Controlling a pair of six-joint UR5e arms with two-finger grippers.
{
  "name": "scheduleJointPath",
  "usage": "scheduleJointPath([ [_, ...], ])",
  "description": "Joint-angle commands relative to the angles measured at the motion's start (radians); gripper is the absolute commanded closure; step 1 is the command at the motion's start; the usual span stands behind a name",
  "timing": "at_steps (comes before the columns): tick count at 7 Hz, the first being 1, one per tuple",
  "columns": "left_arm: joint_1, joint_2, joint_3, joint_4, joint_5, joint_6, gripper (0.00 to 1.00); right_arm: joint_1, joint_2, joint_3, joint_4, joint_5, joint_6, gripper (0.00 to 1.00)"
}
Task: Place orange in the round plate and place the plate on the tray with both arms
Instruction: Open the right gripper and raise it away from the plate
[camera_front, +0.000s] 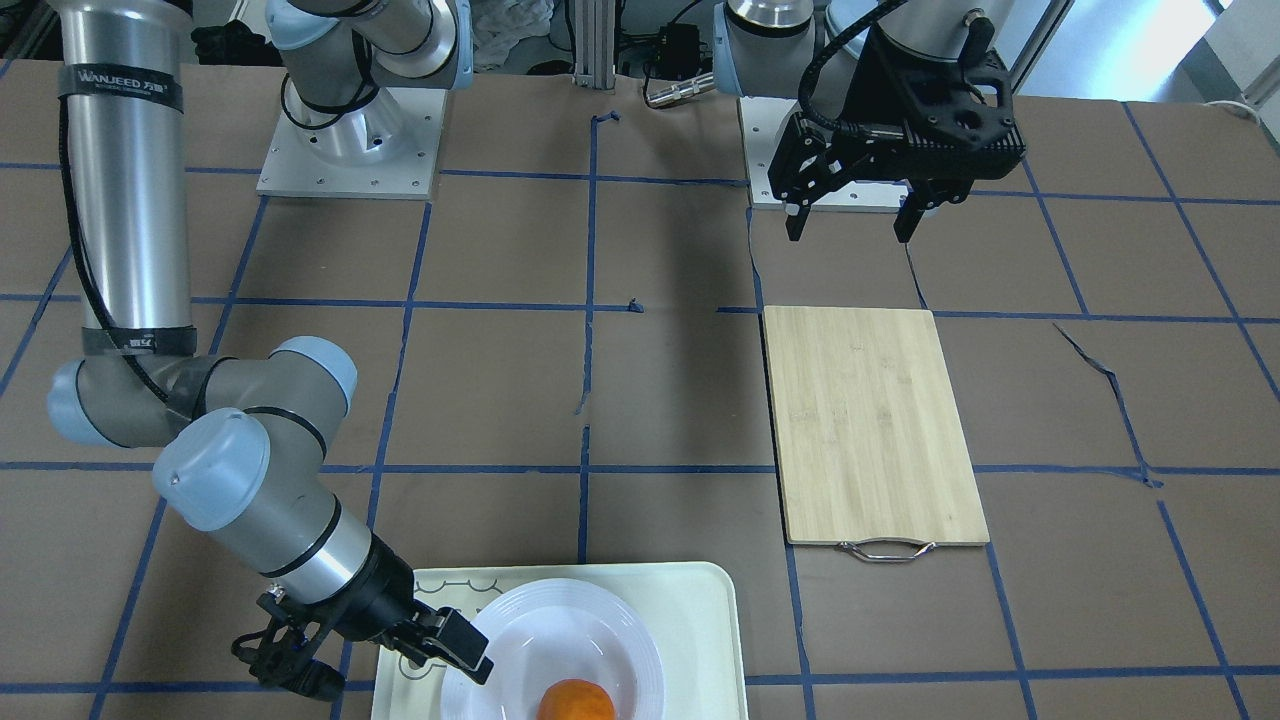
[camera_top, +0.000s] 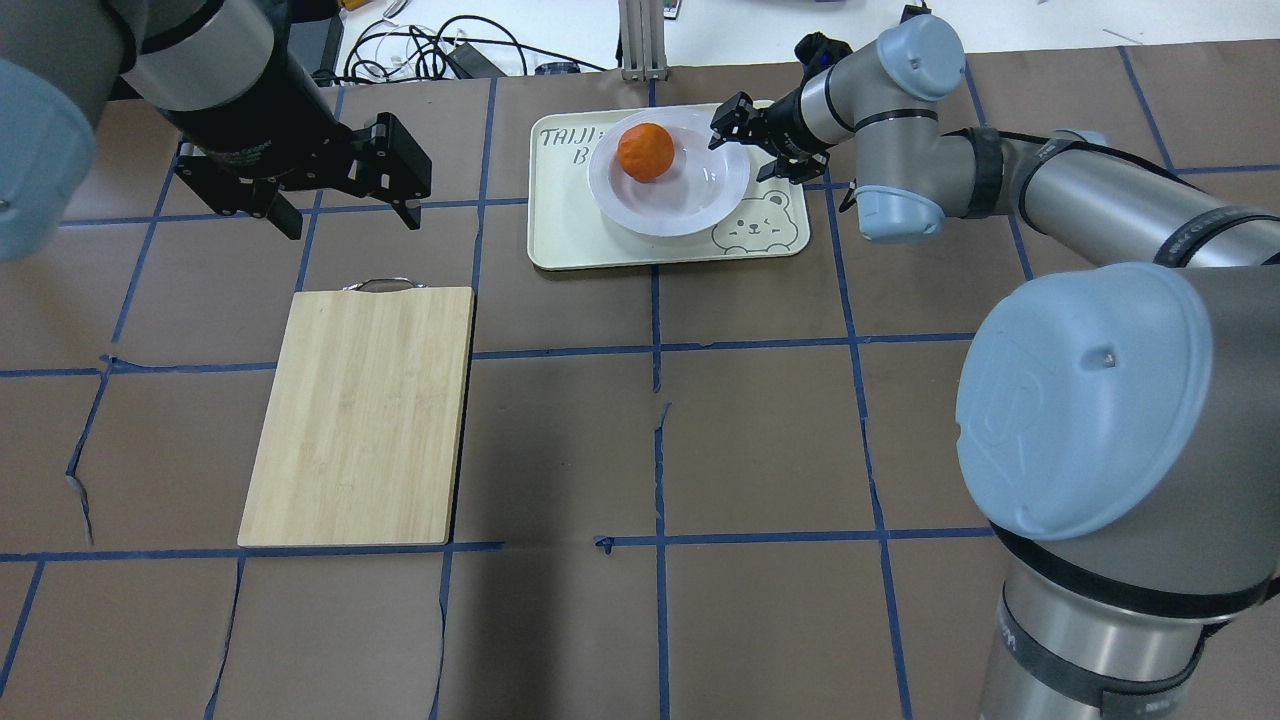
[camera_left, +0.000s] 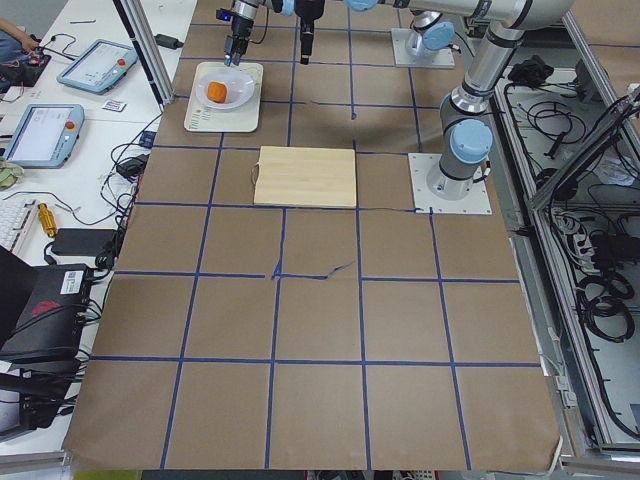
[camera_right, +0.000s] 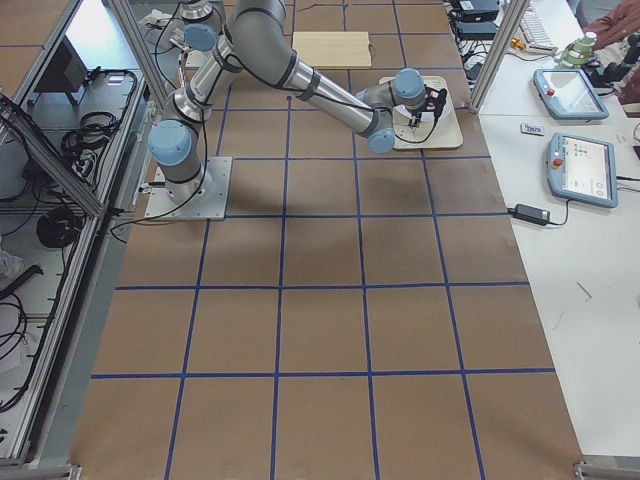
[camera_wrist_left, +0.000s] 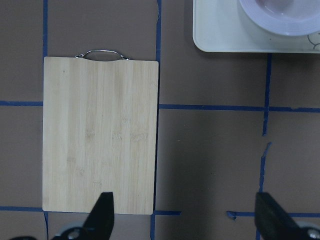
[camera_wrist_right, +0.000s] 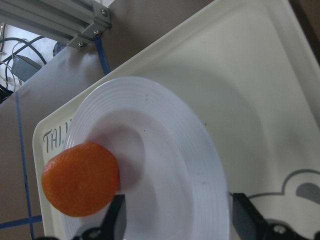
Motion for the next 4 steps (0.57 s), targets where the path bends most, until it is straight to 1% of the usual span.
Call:
scheduleJointPath([
  [1,0.001,0.000,0.000,0.000,0.000,0.001,0.00,-0.004,-0.062,-0.057,0.251,-0.179,-0.094,0.00],
  [2,-0.001,0.000,0.000,0.000,0.000,0.001,0.00,0.003,-0.130,-0.082,0.329,-0.265,-0.094,0.00],
  [3,-0.001,0.000,0.000,0.000,0.000,0.001,0.00,0.003,-0.186,-0.094,0.487,-0.298,-0.102,0.00],
  [4,0.001,0.000,0.000,0.000,0.000,0.001,0.00,0.018,-0.252,-0.102,0.593,-0.372,-0.104,0.00],
])
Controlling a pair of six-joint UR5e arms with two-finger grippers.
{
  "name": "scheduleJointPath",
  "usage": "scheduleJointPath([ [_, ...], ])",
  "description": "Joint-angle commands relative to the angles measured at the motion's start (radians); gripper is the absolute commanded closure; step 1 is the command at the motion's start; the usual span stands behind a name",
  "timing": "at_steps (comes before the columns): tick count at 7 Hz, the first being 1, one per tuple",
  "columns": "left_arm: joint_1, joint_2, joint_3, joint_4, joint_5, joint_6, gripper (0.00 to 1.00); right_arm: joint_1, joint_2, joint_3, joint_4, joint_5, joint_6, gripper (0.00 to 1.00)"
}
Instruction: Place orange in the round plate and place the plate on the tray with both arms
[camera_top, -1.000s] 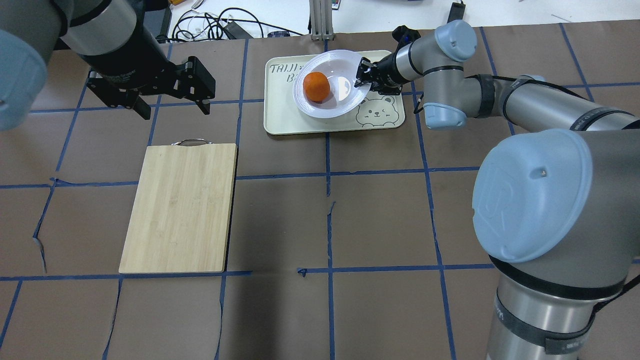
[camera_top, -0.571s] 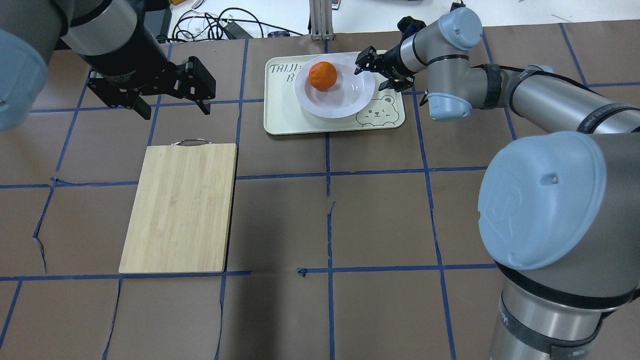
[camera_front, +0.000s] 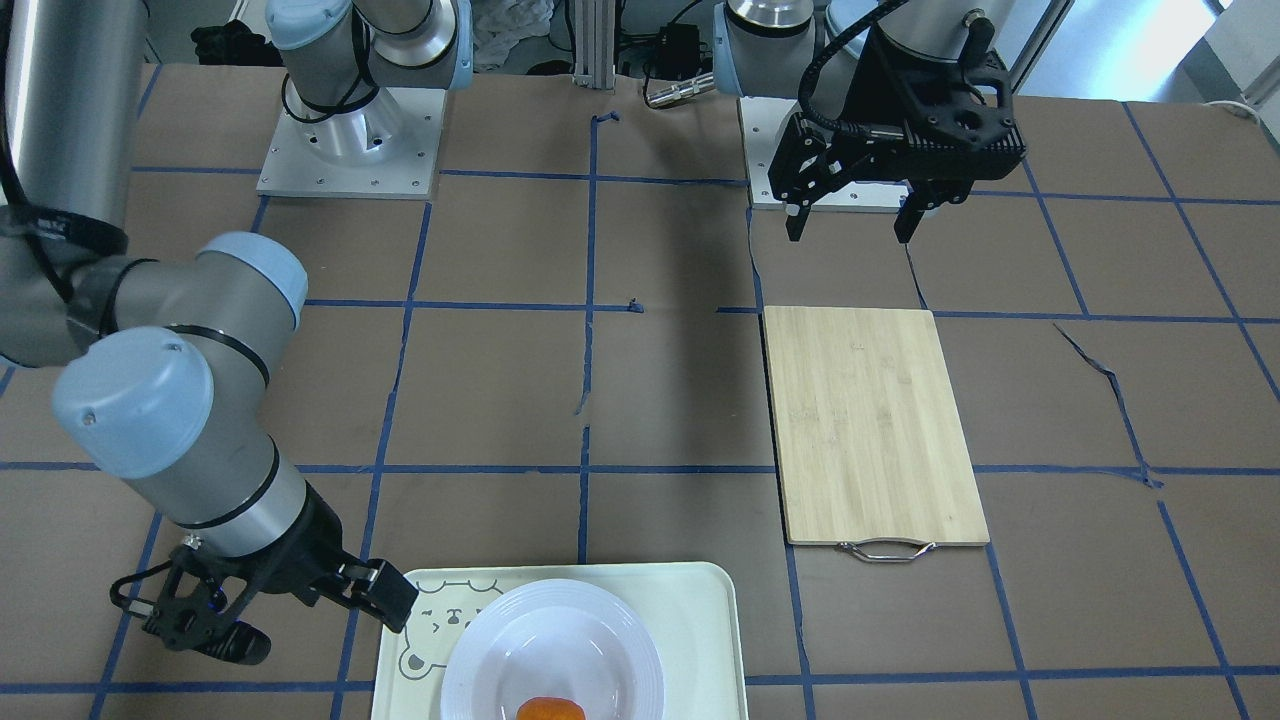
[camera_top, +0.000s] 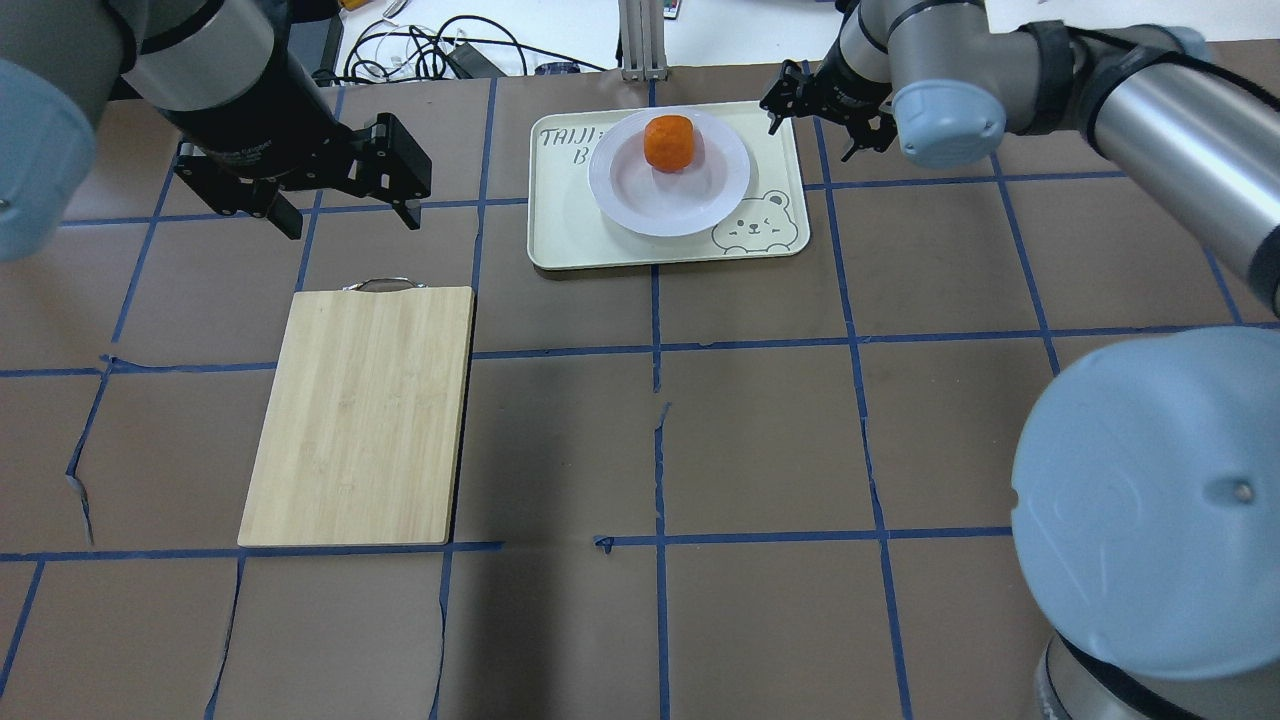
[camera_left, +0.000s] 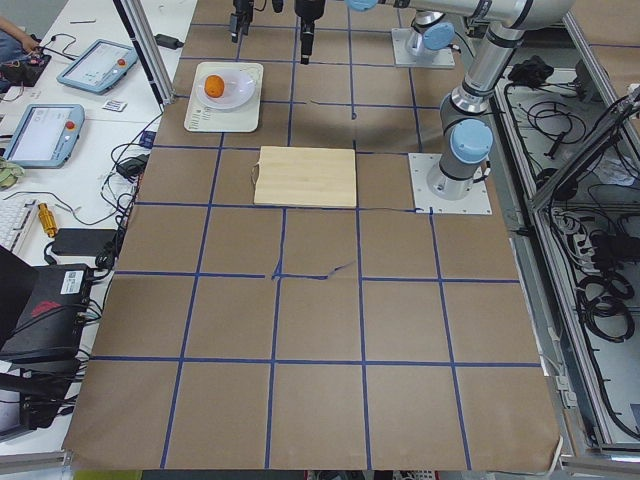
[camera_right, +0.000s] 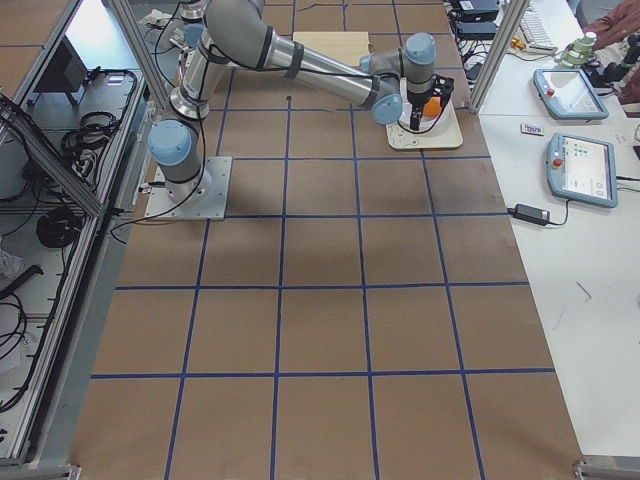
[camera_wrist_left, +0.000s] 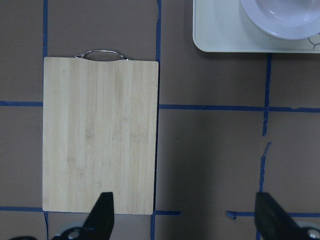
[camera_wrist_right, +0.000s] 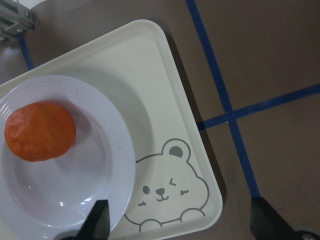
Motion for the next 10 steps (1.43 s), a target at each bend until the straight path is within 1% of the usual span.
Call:
scheduleJointPath([
  [1,-0.001,0.000,0.000,0.000,0.000,-0.001,0.00,0.045,-0.146,-0.014,0.263,-0.197,-0.018,0.00],
  [2,0.001,0.000,0.000,0.000,0.000,-0.002,0.00,0.051,-0.190,-0.020,0.278,-0.195,-0.039,0.00],
  [3,0.001,0.000,0.000,0.000,0.000,-0.002,0.00,0.057,-0.259,-0.014,0.342,-0.195,-0.134,0.00],
  [4,0.001,0.000,0.000,0.000,0.000,-0.002,0.00,0.051,-0.309,-0.023,0.469,-0.198,-0.210,0.00],
  [5,-0.001,0.000,0.000,0.000,0.000,-0.002,0.00,0.051,-0.364,-0.014,0.523,-0.197,-0.225,0.00],
  [6,0.001,0.000,0.000,0.000,0.000,-0.002,0.00,0.054,-0.398,-0.002,0.628,-0.195,-0.284,0.00],
  [7,-0.001,0.000,0.000,0.000,0.000,-0.002,0.00,0.045,-0.406,0.006,0.651,-0.192,-0.426,0.00],
  [8,-0.001,0.000,0.000,0.000,0.000,-0.002,0.00,0.042,-0.410,0.006,0.592,-0.195,-0.453,0.00],
  [10,-0.001,0.000,0.000,0.000,0.000,-0.001,0.00,0.044,-0.450,0.035,0.580,-0.193,-0.434,0.00],
])
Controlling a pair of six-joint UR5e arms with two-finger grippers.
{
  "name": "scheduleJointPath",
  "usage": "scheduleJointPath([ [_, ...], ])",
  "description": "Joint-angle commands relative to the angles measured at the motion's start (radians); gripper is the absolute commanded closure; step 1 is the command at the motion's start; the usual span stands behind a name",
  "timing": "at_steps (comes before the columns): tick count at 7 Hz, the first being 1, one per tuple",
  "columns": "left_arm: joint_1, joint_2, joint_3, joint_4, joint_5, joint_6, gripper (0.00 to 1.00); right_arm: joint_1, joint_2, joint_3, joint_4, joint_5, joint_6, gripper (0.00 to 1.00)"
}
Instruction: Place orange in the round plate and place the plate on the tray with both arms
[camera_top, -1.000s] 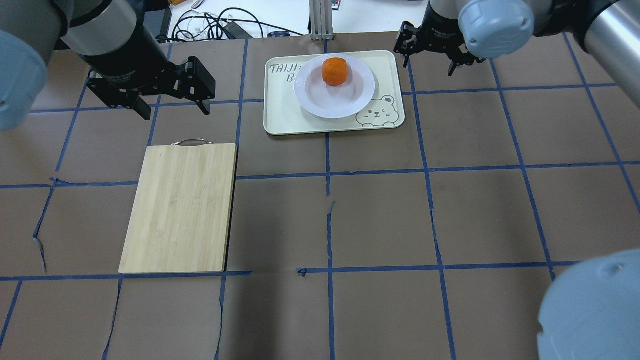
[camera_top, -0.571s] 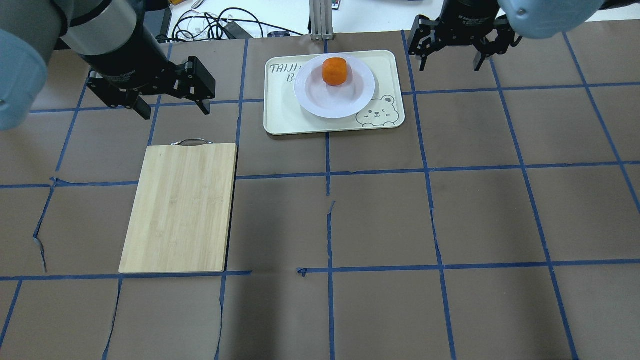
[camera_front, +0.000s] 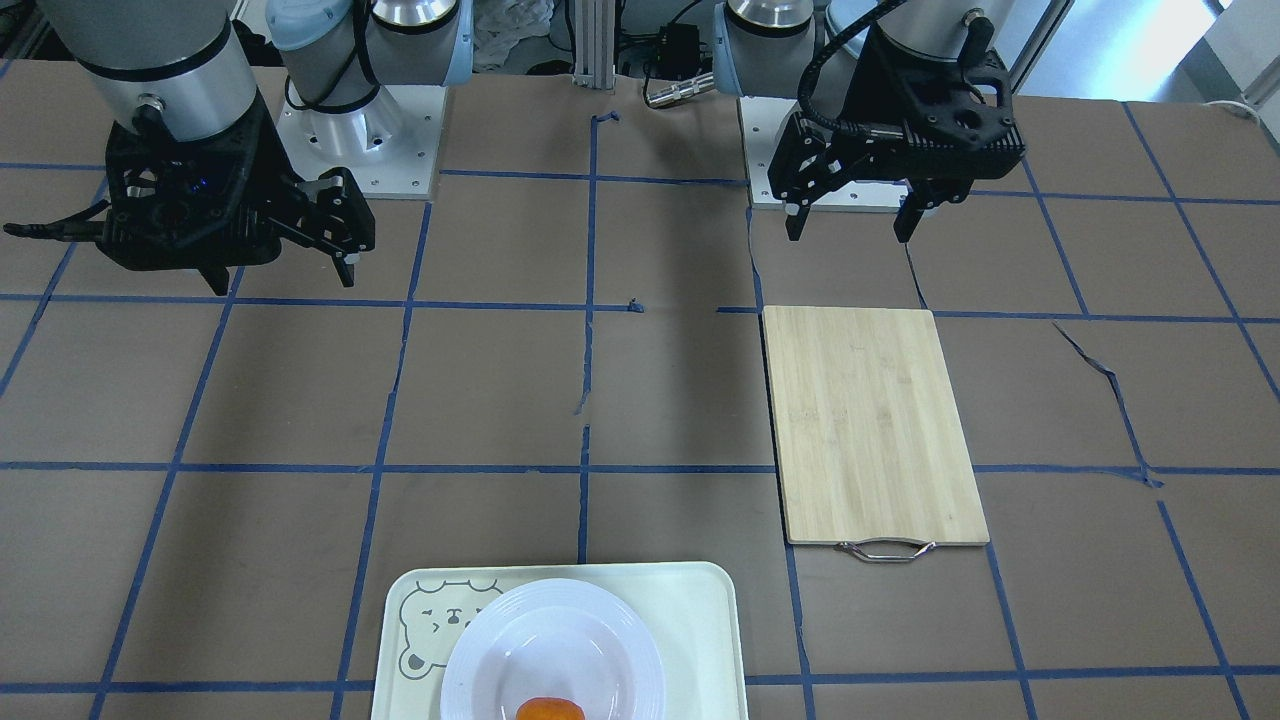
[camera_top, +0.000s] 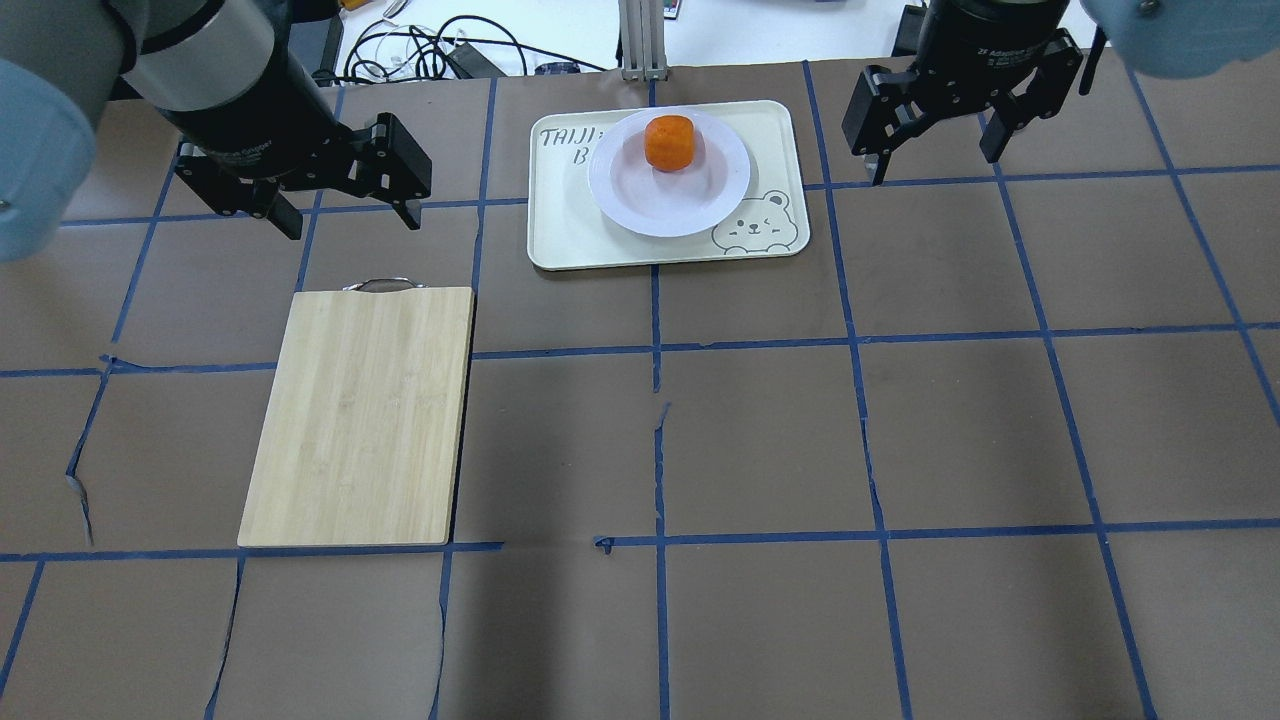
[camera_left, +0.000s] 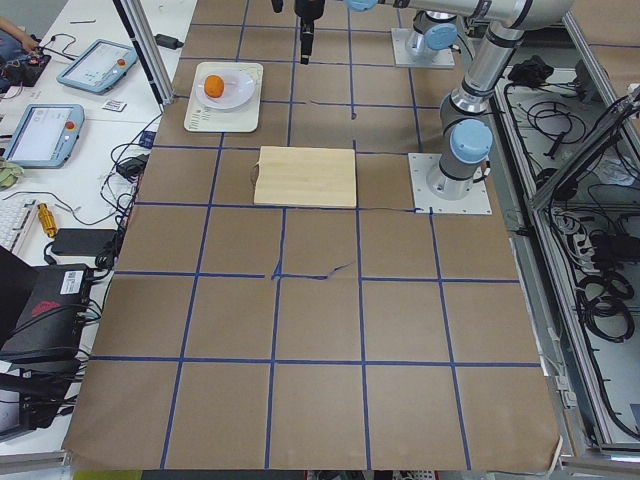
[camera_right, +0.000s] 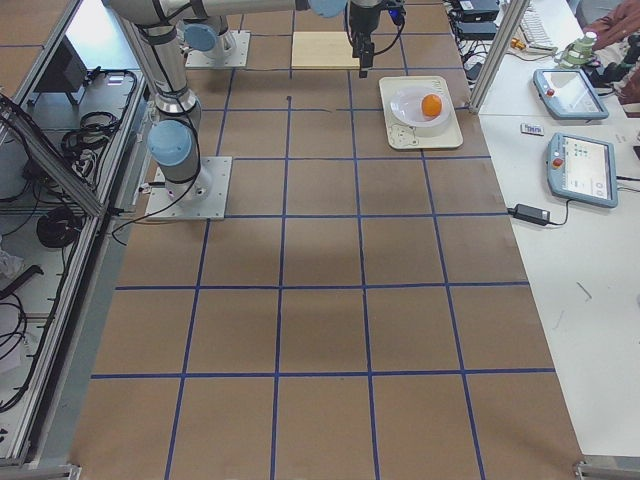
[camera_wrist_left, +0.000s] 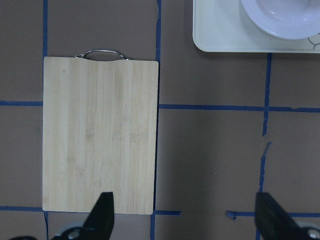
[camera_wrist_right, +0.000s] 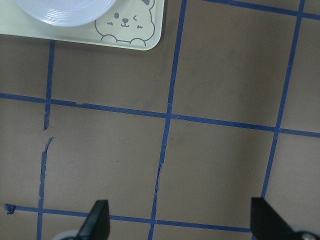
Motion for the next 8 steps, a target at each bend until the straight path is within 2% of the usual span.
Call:
scheduleJointPath([
  [1,0.000,0.000,0.000,0.000,0.000,0.001,0.00,-0.001,-0.034,0.025,-0.079,-0.003,-0.002,0.00],
  [2,0.000,0.000,0.000,0.000,0.000,-0.001,0.00,0.002,-0.036,0.031,-0.108,-0.015,-0.006,0.00],
  [8,0.000,0.000,0.000,0.000,0.002,-0.001,0.00,-0.004,-0.034,0.071,-0.119,-0.012,0.006,0.00],
])
